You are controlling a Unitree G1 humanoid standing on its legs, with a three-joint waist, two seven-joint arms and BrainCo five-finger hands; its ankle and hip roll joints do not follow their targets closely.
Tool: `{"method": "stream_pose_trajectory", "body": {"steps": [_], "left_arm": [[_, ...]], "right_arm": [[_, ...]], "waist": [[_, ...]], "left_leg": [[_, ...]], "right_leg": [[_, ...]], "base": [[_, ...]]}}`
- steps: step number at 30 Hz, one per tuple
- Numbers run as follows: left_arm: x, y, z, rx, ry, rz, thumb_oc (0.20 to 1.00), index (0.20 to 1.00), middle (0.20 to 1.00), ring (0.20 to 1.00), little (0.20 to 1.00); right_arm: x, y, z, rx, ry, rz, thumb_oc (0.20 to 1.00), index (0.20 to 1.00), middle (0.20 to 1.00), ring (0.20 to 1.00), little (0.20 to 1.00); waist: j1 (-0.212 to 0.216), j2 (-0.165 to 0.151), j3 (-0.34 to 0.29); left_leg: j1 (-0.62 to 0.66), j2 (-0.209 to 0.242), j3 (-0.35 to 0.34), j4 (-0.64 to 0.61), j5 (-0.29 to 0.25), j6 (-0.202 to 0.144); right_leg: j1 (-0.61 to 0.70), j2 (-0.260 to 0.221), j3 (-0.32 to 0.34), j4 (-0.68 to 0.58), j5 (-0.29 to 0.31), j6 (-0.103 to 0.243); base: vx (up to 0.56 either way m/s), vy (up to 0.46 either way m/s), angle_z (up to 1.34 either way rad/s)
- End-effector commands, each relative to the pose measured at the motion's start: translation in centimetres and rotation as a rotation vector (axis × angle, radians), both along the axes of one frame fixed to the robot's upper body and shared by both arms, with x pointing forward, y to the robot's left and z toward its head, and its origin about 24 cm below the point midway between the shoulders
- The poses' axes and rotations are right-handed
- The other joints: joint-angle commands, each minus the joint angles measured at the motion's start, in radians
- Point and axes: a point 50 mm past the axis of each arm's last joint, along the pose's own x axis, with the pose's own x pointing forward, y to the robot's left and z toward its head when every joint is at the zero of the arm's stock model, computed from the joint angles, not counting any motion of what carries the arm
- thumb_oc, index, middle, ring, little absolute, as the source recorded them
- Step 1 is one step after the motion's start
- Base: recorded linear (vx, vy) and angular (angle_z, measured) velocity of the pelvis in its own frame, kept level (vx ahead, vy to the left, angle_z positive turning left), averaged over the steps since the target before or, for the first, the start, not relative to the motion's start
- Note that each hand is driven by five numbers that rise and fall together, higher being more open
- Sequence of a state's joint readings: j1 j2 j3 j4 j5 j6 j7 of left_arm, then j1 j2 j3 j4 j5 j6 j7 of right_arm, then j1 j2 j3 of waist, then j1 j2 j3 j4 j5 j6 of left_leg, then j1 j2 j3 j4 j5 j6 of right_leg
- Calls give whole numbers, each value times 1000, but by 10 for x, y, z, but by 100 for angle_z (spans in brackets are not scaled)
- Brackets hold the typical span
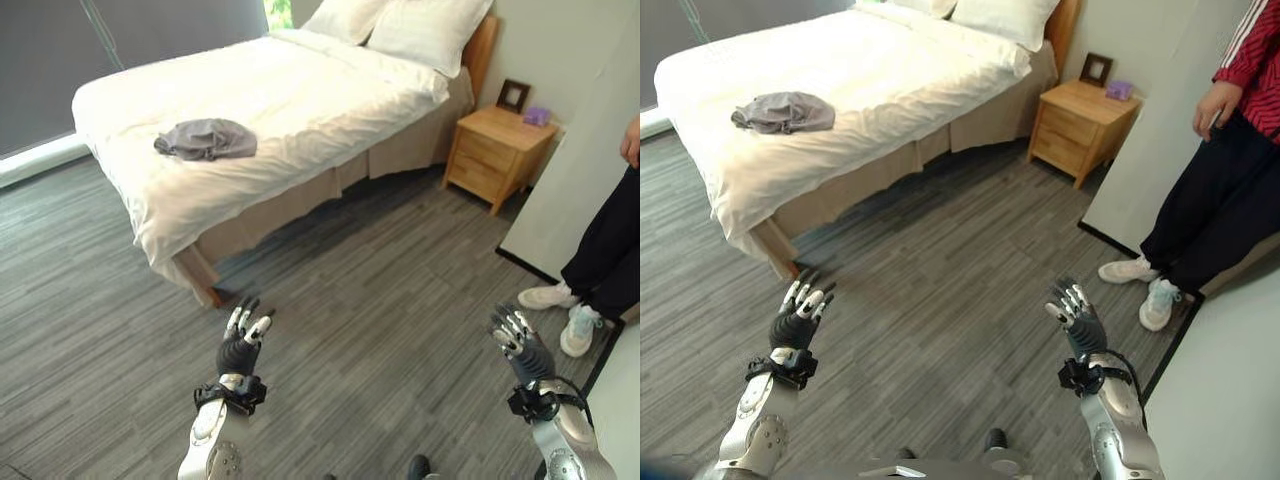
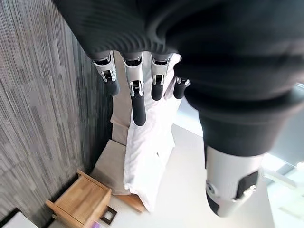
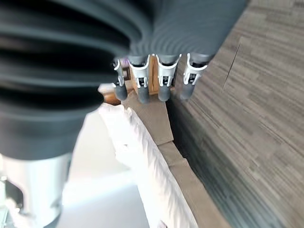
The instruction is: Pick up bed clothes into laundry basket.
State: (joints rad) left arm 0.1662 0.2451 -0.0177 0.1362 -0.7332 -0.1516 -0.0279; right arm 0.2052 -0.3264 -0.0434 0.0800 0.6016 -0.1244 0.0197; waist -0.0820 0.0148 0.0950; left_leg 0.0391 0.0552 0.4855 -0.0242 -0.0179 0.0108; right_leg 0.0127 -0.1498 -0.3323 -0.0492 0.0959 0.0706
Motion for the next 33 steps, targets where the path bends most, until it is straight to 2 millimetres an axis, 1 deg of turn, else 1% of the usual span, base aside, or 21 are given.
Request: {"method": "stream_pose_trajectory", "body": {"steps": [1,5,8,11,14,16,17,18,19,20,21,23,24,25,26,27,29,30,31,32,33], "left_arm": [[16,19,36,84,-170,49,1000,1000,1000,1000,1000],[1,37,27,147,-111,143,1000,1000,1000,1000,1000],[-3,42,31,159,-124,167,1000,1000,1000,1000,1000],[-2,54,46,230,-175,233,1000,1000,1000,1000,1000],[3,54,53,229,-203,263,1000,1000,1000,1000,1000],[5,54,53,247,-195,277,1000,1000,1000,1000,1000],[5,54,53,248,-196,278,1000,1000,1000,1000,1000],[6,52,52,257,-184,274,1000,1000,1000,1000,1000],[8,50,52,261,-180,264,1000,1000,1000,1000,1000],[10,48,52,279,-176,241,1000,1000,1000,1000,1000],[11,47,52,294,-173,225,1000,1000,1000,1000,1000],[12,48,53,299,-174,221,1000,1000,1000,1000,1000],[14,47,57,290,-195,220,1000,1000,1000,1000,1000],[16,46,59,276,-215,216,1000,1000,1000,1000,1000],[19,46,59,271,-218,214,1000,1000,1000,1000,1000],[20,45,60,275,-221,209,1000,1000,1000,1000,1000],[21,45,61,282,-223,203,1000,1000,1000,1000,1000],[22,45,61,295,-226,204,1000,1000,1000,1000,1000],[23,44,63,314,-232,206,1000,1000,1000,1000,1000],[23,41,59,301,-216,195,1000,1000,1000,1000,1000],[23,34,54,249,-213,180,1000,1000,1000,1000,1000]], "right_arm": [[21,-2,27,-7,-156,-15,1000,1000,1000,1000,1000],[25,-2,30,-56,-148,19,1000,1000,1000,1000,1000],[30,-1,30,-52,-149,38,1000,1000,1000,1000,1000],[44,15,39,-87,-179,145,1000,1000,1000,1000,1000],[53,34,47,-80,-221,214,1000,1000,1000,1000,1000],[55,46,51,-66,-244,248,1000,1000,1000,1000,1000],[56,46,51,-66,-245,249,1000,1000,1000,1000,1000],[55,53,50,-47,-248,267,1000,1000,1000,1000,1000],[55,57,49,-39,-248,278,1000,1000,1000,1000,1000],[52,59,50,-40,-252,286,1000,1000,1000,1000,1000],[49,56,48,-51,-242,281,1000,1000,1000,1000,1000],[47,54,46,-62,-228,278,1000,1000,1000,1000,1000],[43,49,41,-47,-207,251,1000,1000,1000,1000,1000],[39,41,39,-44,-197,225,1000,1000,1000,1000,1000],[36,36,38,-46,-191,203,1000,1000,1000,1000,1000],[32,32,36,-49,-181,190,1000,1000,1000,1000,1000],[30,31,33,-53,-170,184,1000,1000,1000,1000,1000],[29,30,34,-61,-170,183,1000,1000,1000,1000,1000],[28,27,34,-84,-168,185,1000,1000,1000,1000,1000],[24,23,32,-83,-156,170,1000,1000,1000,1000,1000],[22,20,29,-81,-139,172,1000,1000,1000,1000,1000]], "waist": [[8,-18,21],[44,-35,11],[58,-42,10],[105,-58,12],[140,-64,20],[144,-59,42],[145,-63,42],[141,-56,55],[134,-47,72],[111,-25,99],[95,-19,106],[85,-12,109],[66,-10,117],[48,-16,121],[28,-26,119],[12,-34,112],[6,-31,112],[-1,-34,103],[-13,-39,89],[-20,-34,81],[-41,-39,62]], "left_leg": [[-18,154,-63,91,24,-112],[-1,133,-75,93,1,-95],[-3,122,-84,101,-12,-86],[-31,97,-124,137,-37,-71],[-43,52,-175,153,-67,-36],[-32,17,-204,158,-90,1],[-33,12,-200,157,-92,5],[-22,-10,-220,156,-102,26],[-19,-27,-225,151,-87,52],[11,-35,-259,130,-89,69],[24,-42,-284,121,-93,72],[47,-49,-295,108,-101,73],[85,-57,-316,102,-133,63],[122,-62,-329,99,-174,42],[156,-67,-337,95,-202,25],[188,-71,-343,76,-209,10],[219,-62,-346,60,-217,-2],[246,-56,-342,55,-231,-12],[288,-51,-342,65,-244,-20],[291,-33,-357,98,-243,-31],[253,-1,-349,287,-150,-76]], "right_leg": [[78,-38,7,0,-117,44],[104,-71,-16,9,-106,54],[111,-85,-26,14,-101,59],[124,-116,-53,38,-98,68],[106,-159,-59,164,-110,73],[39,-206,-20,349,-47,81],[30,-213,-13,361,-51,86],[3,-228,22,450,2,86],[-44,-239,61,527,42,68],[-127,-197,128,643,23,55],[-167,-159,175,672,1,52],[-205,-144,189,682,-21,47],[-243,-148,174,576,-48,40],[-246,-163,142,390,-39,56],[-259,-144,148,216,-18,78],[-267,-132,150,124,15,98],[-251,-125,135,71,39,109],[-255,-126,102,43,59,119],[-268,-122,81,72,69,119],[-257,-110,78,110,45,106],[-222,-53,102,141,40,64]], "base": [[10,57,30],[7,60,8],[11,66,16],[16,114,23],[44,181,56],[47,225,48],[61,222,73],[27,230,81],[114,347,68],[139,269,51],[156,164,52],[262,62,89],[615,-26,83],[712,-138,57],[636,-180,14],[381,-104,27],[323,-76,60],[552,-153,64],[578,-175,42],[777,-297,-12],[685,-345,4]]}}
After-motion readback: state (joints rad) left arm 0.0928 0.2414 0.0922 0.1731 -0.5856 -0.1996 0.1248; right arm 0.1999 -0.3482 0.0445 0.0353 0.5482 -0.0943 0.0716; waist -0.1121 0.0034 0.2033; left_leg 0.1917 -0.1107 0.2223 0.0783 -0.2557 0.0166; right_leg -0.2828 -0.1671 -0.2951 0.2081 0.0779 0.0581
